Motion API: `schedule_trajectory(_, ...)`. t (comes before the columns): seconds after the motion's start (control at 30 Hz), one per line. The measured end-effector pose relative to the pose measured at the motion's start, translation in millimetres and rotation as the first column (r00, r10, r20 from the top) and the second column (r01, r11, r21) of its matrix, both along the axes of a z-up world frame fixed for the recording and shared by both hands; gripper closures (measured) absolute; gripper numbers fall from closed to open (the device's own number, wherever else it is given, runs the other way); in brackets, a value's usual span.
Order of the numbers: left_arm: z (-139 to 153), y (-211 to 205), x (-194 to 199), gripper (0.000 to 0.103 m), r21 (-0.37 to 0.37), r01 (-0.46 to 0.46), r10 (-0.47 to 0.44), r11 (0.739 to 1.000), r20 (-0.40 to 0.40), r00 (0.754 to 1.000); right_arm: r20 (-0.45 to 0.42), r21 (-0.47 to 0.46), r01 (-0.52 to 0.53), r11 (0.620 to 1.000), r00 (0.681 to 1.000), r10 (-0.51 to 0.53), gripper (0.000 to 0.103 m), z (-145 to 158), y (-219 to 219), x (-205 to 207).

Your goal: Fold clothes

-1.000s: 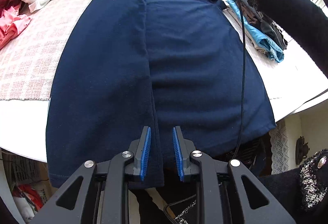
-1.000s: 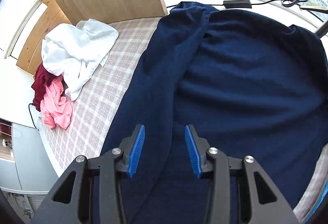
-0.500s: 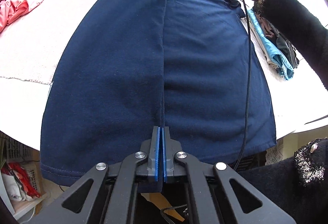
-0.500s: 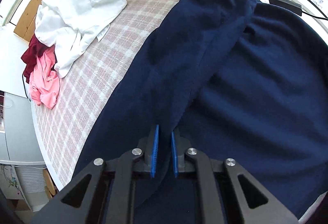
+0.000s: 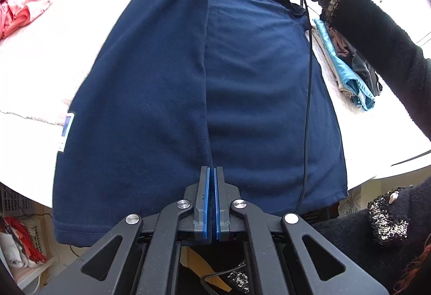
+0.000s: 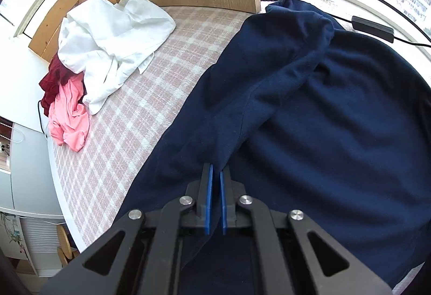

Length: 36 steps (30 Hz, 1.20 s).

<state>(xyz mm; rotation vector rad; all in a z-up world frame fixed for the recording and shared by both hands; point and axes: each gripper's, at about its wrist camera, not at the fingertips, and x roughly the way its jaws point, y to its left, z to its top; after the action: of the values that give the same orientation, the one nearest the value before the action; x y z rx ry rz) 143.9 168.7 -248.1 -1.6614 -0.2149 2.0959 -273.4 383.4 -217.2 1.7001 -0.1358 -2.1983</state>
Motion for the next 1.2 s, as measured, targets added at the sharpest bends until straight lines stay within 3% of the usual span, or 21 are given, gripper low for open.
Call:
schedule_trajectory(0.07,-0.3,-4.5,3.1,0.098,-0.017,-0.006,0.006,1.0,0.022,1.0,0.024,0.001,-0.001,1.0,1.0,0.001,0.098,-8.6,-0.8,2.5)
schedule_trajectory(0.17,25.1,-40.2,19.2,0.083,0.02,-0.075,0.075,0.997,-0.001,0.997,0.031,0.021,-0.001,1.0,1.0,0.0,0.096,-14.1,-1.7,9.7)
schedule_trajectory(0.23,40.3,-73.3,32.8,0.068,-0.008,-0.145,0.145,0.989,-0.04,0.989,0.032,0.035,0.013,0.999,0.999,-0.014,0.088,-10.1,1.4,16.5)
schedule_trajectory(0.4,35.3,-130.6,44.9,0.068,-0.09,-0.239,0.237,0.967,-0.037,0.971,-0.016,0.02,0.048,0.999,0.999,-0.048,0.082,20.2,10.8,58.7)
schedule_trajectory(0.53,26.6,-139.7,36.1,0.068,-0.078,-0.19,0.187,0.979,-0.045,0.981,0.043,-0.11,-0.031,0.993,0.998,0.036,0.081,29.5,-11.5,134.8)
schedule_trajectory(0.67,16.4,-130.2,33.4,0.068,-0.07,-0.076,0.073,0.995,-0.045,0.996,0.116,-0.207,-0.112,0.972,0.984,0.138,0.08,23.3,-48.6,220.5)
schedule_trajectory(0.8,15.7,-122.7,39.1,0.068,-0.09,0.05,-0.057,0.995,-0.08,0.995,0.202,-0.255,-0.112,0.96,0.965,0.167,0.08,-8.5,-87.3,312.1)
schedule_trajectory(0.9,16.3,-122.7,44.1,0.068,-0.119,0.127,-0.14,0.985,-0.107,0.984,0.23,-0.211,-0.074,0.975,0.965,0.123,0.08,-26.4,-107.5,364.0)
schedule_trajectory(1.0,14.1,-120.8,46.6,0.067,-0.141,0.192,-0.211,0.971,-0.133,0.968,0.255,-0.198,0.006,0.98,0.966,0.045,0.08,-35.9,-115.9,384.8)
schedule_trajectory(1.2,9.7,-112.8,42.9,0.07,-0.164,0.254,-0.283,0.953,-0.193,0.939,0.221,-0.159,0.076,0.984,0.974,-0.039,0.08,-32.6,-124.1,399.3)
